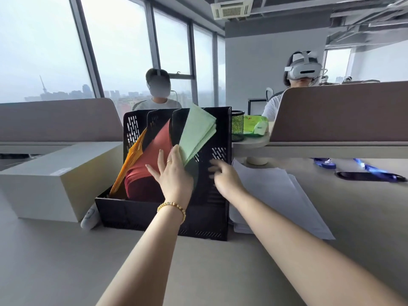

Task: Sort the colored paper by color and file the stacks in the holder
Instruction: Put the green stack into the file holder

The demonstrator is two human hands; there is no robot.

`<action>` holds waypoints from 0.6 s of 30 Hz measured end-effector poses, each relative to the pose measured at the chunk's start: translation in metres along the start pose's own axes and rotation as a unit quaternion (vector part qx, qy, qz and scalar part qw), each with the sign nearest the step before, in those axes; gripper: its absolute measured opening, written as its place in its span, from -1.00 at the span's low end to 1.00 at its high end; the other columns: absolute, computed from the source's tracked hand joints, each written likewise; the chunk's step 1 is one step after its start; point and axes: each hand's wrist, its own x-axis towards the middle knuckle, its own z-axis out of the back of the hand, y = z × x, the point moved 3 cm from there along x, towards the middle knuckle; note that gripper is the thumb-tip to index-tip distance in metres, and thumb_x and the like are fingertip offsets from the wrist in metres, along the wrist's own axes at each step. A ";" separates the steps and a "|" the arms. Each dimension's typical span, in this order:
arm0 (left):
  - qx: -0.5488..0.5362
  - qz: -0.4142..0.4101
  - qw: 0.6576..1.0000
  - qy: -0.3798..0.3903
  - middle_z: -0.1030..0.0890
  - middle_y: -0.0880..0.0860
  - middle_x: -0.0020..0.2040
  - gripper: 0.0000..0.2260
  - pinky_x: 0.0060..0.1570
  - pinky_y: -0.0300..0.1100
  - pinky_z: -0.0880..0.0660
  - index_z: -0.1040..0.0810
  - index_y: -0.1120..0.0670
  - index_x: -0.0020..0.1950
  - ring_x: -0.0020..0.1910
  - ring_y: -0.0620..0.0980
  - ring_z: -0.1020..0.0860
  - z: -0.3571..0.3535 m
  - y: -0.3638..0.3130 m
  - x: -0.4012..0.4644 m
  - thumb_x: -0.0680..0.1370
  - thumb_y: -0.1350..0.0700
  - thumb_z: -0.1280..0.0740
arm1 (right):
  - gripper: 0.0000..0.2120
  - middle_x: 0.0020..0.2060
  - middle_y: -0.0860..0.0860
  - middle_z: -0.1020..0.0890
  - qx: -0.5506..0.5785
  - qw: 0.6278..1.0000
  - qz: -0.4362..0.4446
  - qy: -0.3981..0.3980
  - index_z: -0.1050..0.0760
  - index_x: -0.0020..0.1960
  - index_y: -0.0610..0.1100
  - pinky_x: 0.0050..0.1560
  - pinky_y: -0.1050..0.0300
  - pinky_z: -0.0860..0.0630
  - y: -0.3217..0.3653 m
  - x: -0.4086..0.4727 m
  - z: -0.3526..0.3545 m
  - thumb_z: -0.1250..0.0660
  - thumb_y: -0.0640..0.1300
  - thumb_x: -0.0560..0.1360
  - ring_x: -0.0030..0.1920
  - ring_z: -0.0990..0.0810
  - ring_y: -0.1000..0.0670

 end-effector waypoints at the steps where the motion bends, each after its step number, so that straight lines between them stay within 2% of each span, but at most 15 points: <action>1: -0.003 -0.002 1.000 0.002 -0.37 -0.03 0.42 -0.42 0.39 0.20 0.31 -0.15 0.02 0.47 0.53 0.03 0.06 -0.001 -0.001 -0.003 0.49 0.28 -0.23 | -0.57 0.13 -0.07 -0.56 -0.004 1.000 0.006 0.000 -0.40 0.34 -0.14 -0.15 0.21 -0.39 -0.001 -0.003 0.003 -0.04 -0.34 0.53 0.12 -0.56 -0.10; 4: 0.008 -0.051 0.999 -0.017 -0.23 0.03 0.50 -0.40 0.40 0.21 0.29 -0.10 0.04 0.50 0.53 0.05 0.05 -0.001 -0.012 -0.018 0.50 0.27 -0.23 | -0.58 0.12 -0.03 -0.57 -0.034 0.999 0.022 -0.004 -0.41 0.33 -0.12 0.03 0.16 -0.45 -0.001 -0.016 0.013 -0.04 -0.34 0.54 0.12 -0.55 -0.06; 7: 0.019 -0.111 0.993 -0.021 -0.06 0.08 0.55 -0.36 0.40 0.11 0.33 -0.06 0.06 0.53 0.54 0.08 0.08 -0.003 -0.030 -0.039 0.48 0.30 -0.20 | -0.61 0.12 -0.03 -0.58 -0.081 0.995 0.051 -0.032 -0.44 0.30 -0.12 0.12 0.18 -0.45 -0.006 -0.035 0.029 -0.06 -0.34 0.55 0.14 -0.54 -0.03; 9: 0.008 -0.154 0.988 -0.031 -0.11 0.14 0.53 -0.39 0.40 0.09 0.25 -0.15 0.10 0.51 0.53 0.14 -0.01 -0.008 -0.043 -0.058 0.46 0.29 -0.19 | -0.62 0.14 -0.04 -0.59 -0.099 0.991 0.064 -0.056 -0.47 0.27 -0.14 0.12 0.24 -0.41 -0.012 -0.049 0.043 -0.07 -0.35 0.55 0.16 -0.53 -0.01; 12: 0.000 -0.236 0.971 -0.033 -0.34 0.22 0.42 -0.45 0.40 0.14 -0.09 -0.34 0.16 0.39 0.43 0.17 -0.20 -0.019 -0.063 -0.089 0.39 0.23 -0.06 | -0.61 0.15 -0.02 -0.57 -0.126 0.985 0.063 -0.103 -0.49 0.23 -0.17 0.11 0.30 -0.34 -0.027 -0.073 0.067 -0.07 -0.40 0.51 0.15 -0.50 0.04; 15: -0.037 -0.292 0.955 0.035 -0.47 0.22 0.30 -0.53 0.28 0.07 -0.41 -0.47 0.21 0.24 0.30 0.20 -0.36 -0.038 -0.077 -0.122 0.37 0.24 -0.04 | -0.63 0.18 -0.05 -0.56 -0.145 0.975 0.045 -0.160 -0.50 0.23 -0.18 0.20 0.20 -0.38 -0.050 -0.093 0.090 -0.10 -0.40 0.52 0.21 -0.49 -0.01; 17: -0.048 -0.283 0.952 0.109 -0.45 0.19 0.31 -0.59 0.19 0.04 -0.48 -0.48 0.21 0.21 0.30 0.20 -0.38 -0.052 -0.087 -0.141 0.42 0.27 -0.05 | -0.62 0.22 -0.06 -0.55 -0.152 0.973 0.009 -0.172 -0.48 0.26 -0.18 0.24 0.15 -0.38 -0.068 -0.104 0.106 -0.08 -0.38 0.53 0.25 -0.48 -0.04; 18: -0.044 -0.267 0.951 0.147 -0.39 0.17 0.36 -0.61 0.19 0.02 -0.46 -0.45 0.19 0.26 0.35 0.18 -0.32 -0.059 -0.091 -0.148 0.47 0.29 -0.08 | -0.60 0.23 -0.05 -0.54 -0.154 0.973 -0.010 -0.170 -0.47 0.28 -0.17 0.25 0.14 -0.39 -0.076 -0.109 0.113 -0.07 -0.39 0.52 0.26 -0.47 -0.04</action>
